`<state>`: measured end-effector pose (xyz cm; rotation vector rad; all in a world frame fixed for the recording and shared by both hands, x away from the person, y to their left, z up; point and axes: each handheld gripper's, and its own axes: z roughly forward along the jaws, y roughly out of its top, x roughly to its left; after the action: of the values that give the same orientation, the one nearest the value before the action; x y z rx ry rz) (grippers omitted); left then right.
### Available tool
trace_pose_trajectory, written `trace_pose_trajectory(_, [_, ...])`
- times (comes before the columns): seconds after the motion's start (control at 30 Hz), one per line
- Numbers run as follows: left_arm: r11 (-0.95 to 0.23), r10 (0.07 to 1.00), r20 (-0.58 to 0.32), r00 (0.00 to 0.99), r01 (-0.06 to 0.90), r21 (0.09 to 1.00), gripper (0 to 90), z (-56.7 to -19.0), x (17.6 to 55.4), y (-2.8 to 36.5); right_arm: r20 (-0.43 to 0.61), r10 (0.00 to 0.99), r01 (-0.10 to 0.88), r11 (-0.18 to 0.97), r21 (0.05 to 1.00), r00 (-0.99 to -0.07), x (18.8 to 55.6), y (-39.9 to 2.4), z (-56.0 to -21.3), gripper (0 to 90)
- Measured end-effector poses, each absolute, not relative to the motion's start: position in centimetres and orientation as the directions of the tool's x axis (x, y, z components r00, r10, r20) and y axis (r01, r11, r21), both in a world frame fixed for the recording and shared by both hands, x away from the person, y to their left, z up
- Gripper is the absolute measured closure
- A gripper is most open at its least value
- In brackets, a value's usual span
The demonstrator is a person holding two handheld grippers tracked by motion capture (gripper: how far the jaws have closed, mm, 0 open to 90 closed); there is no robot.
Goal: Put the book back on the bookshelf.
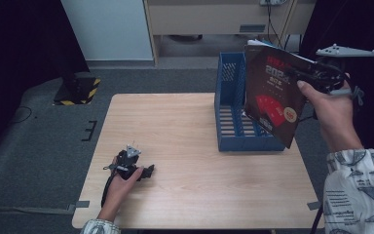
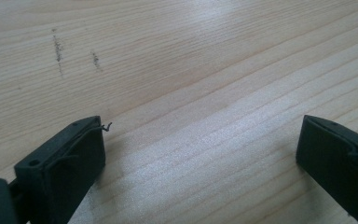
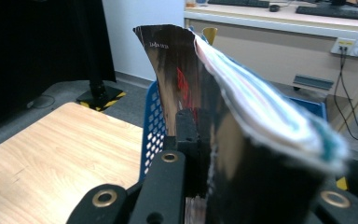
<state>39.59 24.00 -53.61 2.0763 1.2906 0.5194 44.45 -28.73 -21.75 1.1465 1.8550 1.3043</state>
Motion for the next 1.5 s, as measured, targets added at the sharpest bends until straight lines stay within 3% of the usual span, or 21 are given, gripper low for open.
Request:
trace_pose_trajectory(0.87, [-0.314, 0.899, 0.002, 0.437, 0.642, 0.699, 0.0, -53.7, 39.5, 23.9, 0.009, 0.943, 0.334, 0.109, 0.936, -0.333, 43.4, -33.1, -21.7, 87.0])
trace_pose_trajectory(1.5, [-0.315, 0.899, 0.002, 0.439, 0.643, 0.698, 0.0, -53.7, 39.5, 23.9, -0.009, 0.972, 0.386, 0.102, 0.917, -0.236, 45.5, -33.3, -22.8, 87.0])
